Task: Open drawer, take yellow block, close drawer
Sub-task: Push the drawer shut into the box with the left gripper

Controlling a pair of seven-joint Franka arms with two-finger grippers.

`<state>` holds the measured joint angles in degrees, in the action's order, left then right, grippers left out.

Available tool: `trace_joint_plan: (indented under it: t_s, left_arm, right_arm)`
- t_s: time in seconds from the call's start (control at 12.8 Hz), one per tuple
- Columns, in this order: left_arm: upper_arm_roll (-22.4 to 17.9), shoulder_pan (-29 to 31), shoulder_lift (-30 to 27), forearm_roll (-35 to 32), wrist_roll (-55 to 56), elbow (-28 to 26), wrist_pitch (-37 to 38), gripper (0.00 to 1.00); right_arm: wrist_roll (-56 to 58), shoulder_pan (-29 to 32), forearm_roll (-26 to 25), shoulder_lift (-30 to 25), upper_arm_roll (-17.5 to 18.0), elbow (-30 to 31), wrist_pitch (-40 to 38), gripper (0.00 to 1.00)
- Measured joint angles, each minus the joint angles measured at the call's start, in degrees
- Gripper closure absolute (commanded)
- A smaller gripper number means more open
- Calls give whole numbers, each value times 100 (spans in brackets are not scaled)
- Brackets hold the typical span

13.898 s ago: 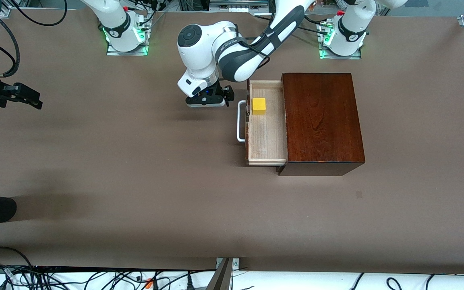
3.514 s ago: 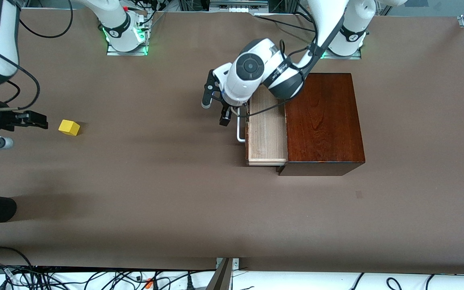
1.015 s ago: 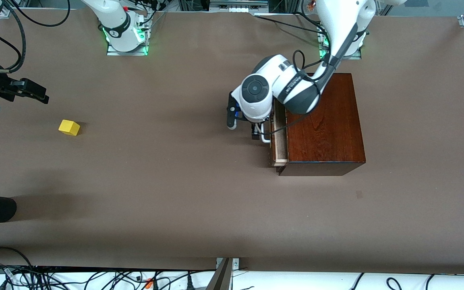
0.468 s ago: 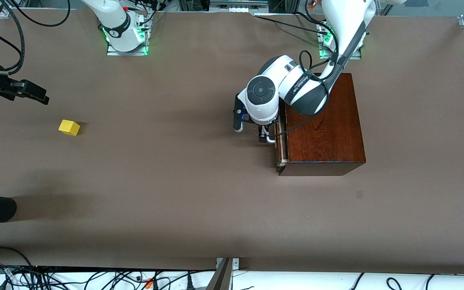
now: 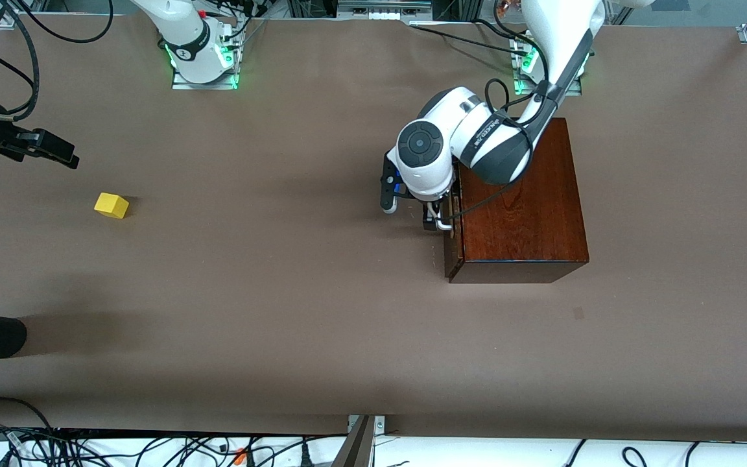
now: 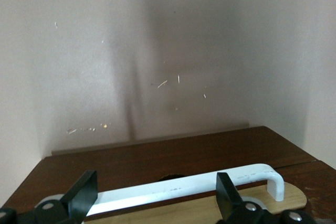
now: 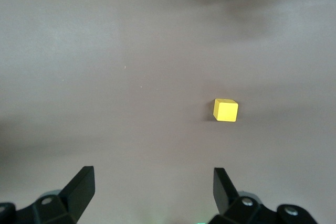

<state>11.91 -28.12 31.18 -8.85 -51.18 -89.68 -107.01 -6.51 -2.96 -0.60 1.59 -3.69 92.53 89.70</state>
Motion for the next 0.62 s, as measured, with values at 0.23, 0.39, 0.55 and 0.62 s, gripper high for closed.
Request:
trace_joint_plan:
  t_s: [0.23, 0.39, 0.55, 0.62]
  left_arm:
    - [8, 9, -2, 0, 20, 6, 1, 0]
    - [3, 36, -18, -1, 153, 129, 34, 0]
    - [6, 75, -118, 191, 623, 456, 375, 0]
    - [9, 74, -190, 439, 909, 648, 594, 0]
  right_arm:
    - [0, 0, 3, 0, 0, -1, 2, 0]
    - [-1, 0, 3, 0, 0, -2, 2, 0]
    - [-1, 0, 3, 0, 0, -3, 2, 0]
    - [-1, 0, 3, 0, 0, -3, 2, 0]
